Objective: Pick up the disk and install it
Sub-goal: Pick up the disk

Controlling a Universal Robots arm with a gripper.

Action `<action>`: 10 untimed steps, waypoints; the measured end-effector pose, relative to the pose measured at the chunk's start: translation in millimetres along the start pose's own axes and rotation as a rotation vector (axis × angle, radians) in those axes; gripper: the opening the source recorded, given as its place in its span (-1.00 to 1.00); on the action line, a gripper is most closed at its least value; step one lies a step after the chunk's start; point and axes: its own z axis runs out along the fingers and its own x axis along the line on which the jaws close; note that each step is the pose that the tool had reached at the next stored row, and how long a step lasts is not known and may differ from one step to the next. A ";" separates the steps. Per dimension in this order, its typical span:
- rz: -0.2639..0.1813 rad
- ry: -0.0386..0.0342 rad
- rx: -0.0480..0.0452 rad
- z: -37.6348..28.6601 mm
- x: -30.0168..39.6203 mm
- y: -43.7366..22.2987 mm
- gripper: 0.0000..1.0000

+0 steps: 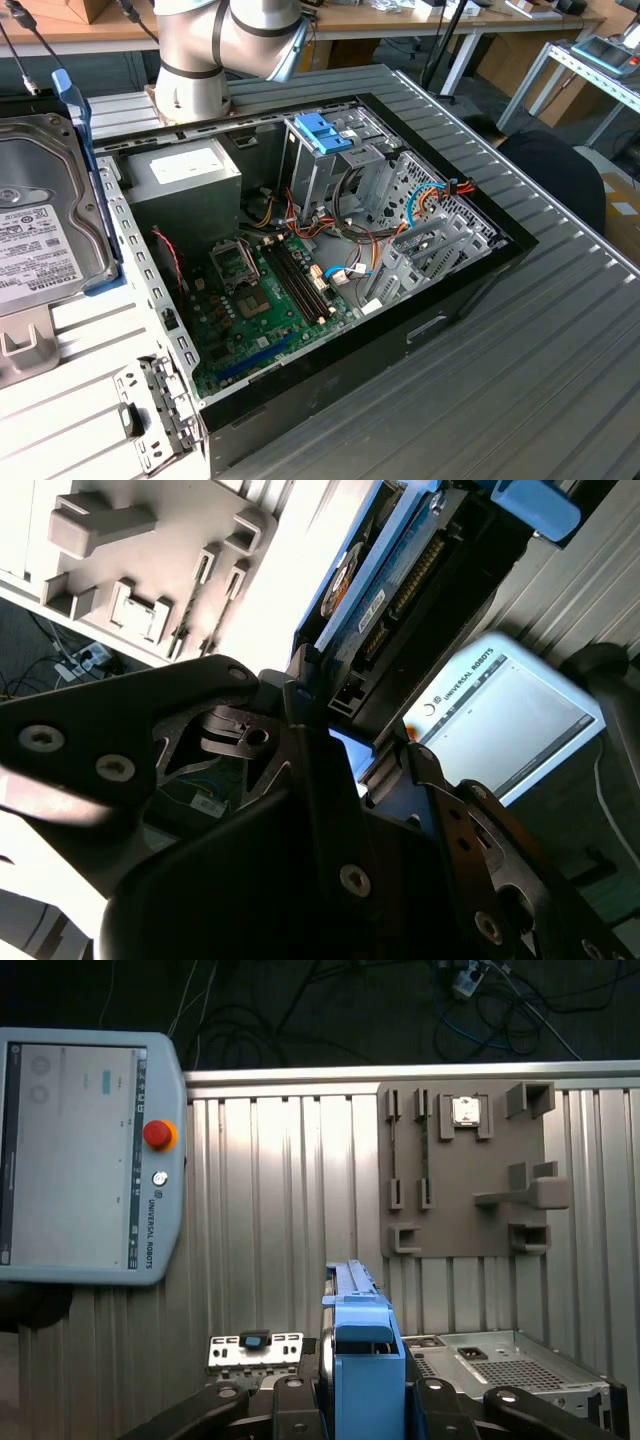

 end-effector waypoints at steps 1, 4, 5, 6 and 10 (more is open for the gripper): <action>0.000 -0.0001 0.0001 0.0 0.1 -0.1 -0.26; 0.000 -0.0001 0.0000 0.0 0.4 -0.5 -0.26; 0.000 -0.0001 0.0000 0.0 0.6 -0.7 -0.26; 0.000 0.0000 0.0000 0.0 0.8 -1.0 -0.26; 0.000 0.0000 0.0000 -0.1 1.2 -1.8 -0.26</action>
